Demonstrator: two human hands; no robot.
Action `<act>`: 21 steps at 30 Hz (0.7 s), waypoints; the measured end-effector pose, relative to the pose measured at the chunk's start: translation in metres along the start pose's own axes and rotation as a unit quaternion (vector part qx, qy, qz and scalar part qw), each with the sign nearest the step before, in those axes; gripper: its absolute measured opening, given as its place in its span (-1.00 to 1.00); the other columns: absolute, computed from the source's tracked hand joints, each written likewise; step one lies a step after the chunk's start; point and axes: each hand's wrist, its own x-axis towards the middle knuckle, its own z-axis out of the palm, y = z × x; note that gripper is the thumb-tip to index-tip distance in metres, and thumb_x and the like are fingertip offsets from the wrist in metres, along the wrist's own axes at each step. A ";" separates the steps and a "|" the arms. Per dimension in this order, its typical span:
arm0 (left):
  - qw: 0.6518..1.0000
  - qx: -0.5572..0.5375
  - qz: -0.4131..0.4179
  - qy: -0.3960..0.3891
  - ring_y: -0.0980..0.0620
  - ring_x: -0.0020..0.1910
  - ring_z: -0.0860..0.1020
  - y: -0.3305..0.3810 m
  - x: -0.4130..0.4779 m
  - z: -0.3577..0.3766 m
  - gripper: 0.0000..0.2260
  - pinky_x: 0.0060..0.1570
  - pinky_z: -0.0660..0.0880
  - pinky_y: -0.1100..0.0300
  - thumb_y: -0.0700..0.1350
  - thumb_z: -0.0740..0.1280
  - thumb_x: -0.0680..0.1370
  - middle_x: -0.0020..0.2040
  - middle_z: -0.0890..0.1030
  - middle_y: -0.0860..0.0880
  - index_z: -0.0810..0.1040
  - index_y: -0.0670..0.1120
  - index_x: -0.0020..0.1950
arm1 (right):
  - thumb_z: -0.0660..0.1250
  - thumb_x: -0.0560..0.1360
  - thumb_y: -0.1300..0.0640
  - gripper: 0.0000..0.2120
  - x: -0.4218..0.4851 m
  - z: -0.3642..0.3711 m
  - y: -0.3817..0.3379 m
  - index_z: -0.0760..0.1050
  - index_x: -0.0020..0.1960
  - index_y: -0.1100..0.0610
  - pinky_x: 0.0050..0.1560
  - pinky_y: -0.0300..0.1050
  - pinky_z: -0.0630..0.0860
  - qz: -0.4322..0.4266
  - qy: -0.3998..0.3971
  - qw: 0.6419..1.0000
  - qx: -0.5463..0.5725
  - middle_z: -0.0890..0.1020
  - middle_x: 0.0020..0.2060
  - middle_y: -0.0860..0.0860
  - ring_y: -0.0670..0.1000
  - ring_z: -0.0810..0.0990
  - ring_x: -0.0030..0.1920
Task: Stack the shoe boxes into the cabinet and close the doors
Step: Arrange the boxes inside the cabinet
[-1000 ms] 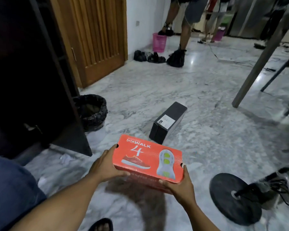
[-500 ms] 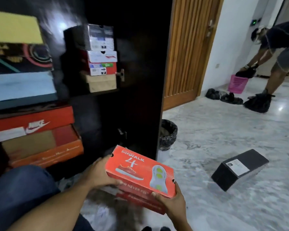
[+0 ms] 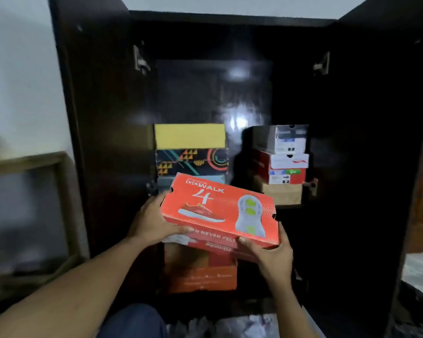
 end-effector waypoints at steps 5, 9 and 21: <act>0.991 -0.049 0.061 0.108 0.18 0.05 0.53 0.038 0.072 -0.029 -0.03 0.01 0.52 0.19 0.32 0.65 0.00 0.08 0.50 0.15 0.40 0.19 0.35 | 0.71 0.04 -0.10 -0.11 0.084 0.026 -0.074 0.42 0.28 0.00 0.16 -0.10 0.57 -0.097 0.071 0.993 0.013 0.57 0.13 -0.06 -0.06 0.61 0.12; 0.976 -0.096 0.083 0.176 0.26 -0.04 0.46 0.065 0.133 -0.041 -0.14 -0.12 0.35 0.42 0.15 0.70 0.09 0.00 0.41 0.24 0.40 0.24 0.30 | 0.68 0.22 0.00 -0.20 0.147 0.052 -0.122 0.32 0.32 -0.06 0.16 -0.10 0.57 -0.139 0.076 0.987 0.033 0.50 0.13 -0.17 -0.25 0.55 0.09; 0.927 -0.144 0.013 0.346 -0.15 0.40 0.37 0.055 0.300 -0.043 -0.23 0.29 0.39 0.01 -0.27 0.48 0.41 0.46 0.26 -0.13 0.19 -0.08 0.55 | 0.53 0.41 0.29 -0.37 0.336 0.173 -0.151 0.32 0.39 0.17 -0.19 -0.47 0.51 -0.180 -0.044 0.983 0.014 0.56 0.21 0.06 -0.21 0.57 -0.04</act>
